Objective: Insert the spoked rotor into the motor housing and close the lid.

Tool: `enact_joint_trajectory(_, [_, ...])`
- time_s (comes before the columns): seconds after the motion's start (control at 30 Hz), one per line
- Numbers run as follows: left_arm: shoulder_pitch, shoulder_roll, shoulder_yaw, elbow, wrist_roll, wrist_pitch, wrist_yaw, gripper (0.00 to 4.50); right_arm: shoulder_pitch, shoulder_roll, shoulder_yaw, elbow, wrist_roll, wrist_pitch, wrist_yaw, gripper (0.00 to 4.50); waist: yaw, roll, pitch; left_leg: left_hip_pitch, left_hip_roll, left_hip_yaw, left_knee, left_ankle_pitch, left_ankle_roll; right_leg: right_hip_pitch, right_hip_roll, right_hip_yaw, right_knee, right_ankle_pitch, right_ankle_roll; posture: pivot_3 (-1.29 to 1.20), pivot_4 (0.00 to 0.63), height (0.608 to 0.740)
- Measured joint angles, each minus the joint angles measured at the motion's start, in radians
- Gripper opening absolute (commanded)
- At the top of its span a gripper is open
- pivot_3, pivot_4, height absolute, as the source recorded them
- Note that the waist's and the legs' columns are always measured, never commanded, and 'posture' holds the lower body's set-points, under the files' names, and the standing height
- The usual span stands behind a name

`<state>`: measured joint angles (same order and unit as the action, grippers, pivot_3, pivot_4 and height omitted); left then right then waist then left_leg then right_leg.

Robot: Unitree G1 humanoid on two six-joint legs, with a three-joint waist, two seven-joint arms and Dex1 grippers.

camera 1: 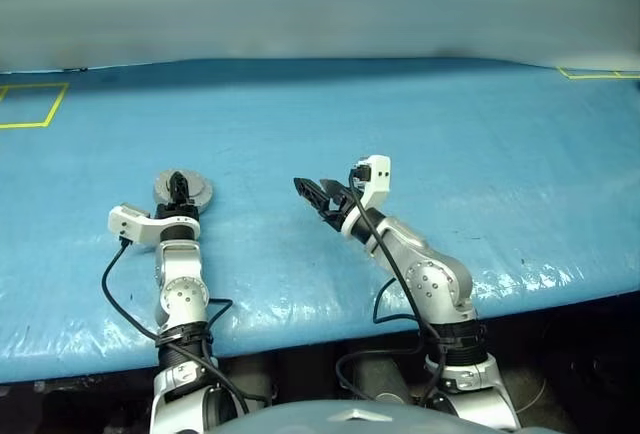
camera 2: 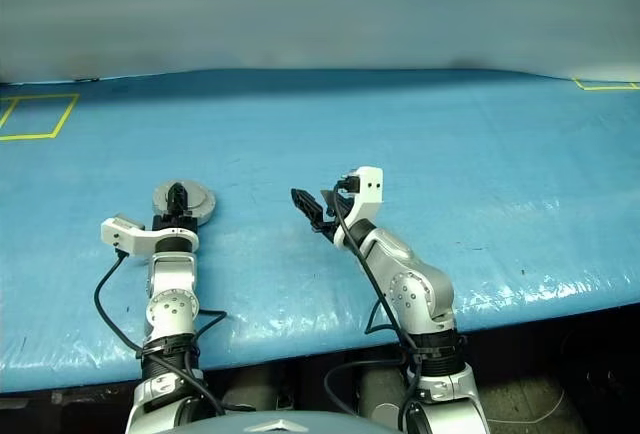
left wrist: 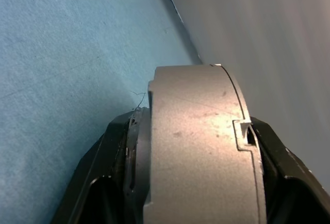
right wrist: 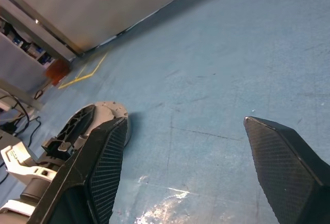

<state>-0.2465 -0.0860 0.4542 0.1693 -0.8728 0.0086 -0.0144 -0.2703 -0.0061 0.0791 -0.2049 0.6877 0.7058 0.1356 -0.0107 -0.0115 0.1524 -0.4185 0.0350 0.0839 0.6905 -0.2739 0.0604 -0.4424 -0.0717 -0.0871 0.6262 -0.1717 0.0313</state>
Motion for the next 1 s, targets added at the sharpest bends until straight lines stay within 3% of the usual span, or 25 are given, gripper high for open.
enact_joint_trajectory(0.23, [0.009, 0.002, -0.003, -0.014, 0.090, -0.033, 0.038, 4.48, 0.000, 0.007, 0.012, 0.000, -0.030, 0.000, 0.017, 3.84, -0.002, 0.000, 0.000, 0.002, 0.000, 0.001, 0.000, 0.000, 0.000, 0.001, 0.000, 0.000, 0.000, 0.000, 0.000, 0.00, 0.150, 0.740])
enact_joint_trajectory(0.5, [0.069, 0.013, 0.019, -0.068, 0.127, -0.065, 0.075, 4.48, -0.010, 0.009, 0.012, 0.011, -0.052, 0.003, 0.041, 3.84, -0.011, 0.000, 0.000, 0.003, 0.001, 0.001, 0.000, 0.000, 0.000, 0.001, 0.001, 0.001, 0.001, 0.000, -0.001, 0.00, 0.150, 0.740])
enact_joint_trajectory(1.0, [0.196, 0.064, 0.053, -0.208, 0.160, -0.125, 0.003, 4.48, -0.063, 0.006, 0.021, 0.040, -0.058, 0.026, 0.116, 3.84, -0.001, 0.000, 0.000, 0.002, 0.001, 0.001, 0.000, 0.000, 0.000, 0.001, 0.000, 0.001, 0.001, 0.000, -0.003, 0.00, 0.150, 0.740])
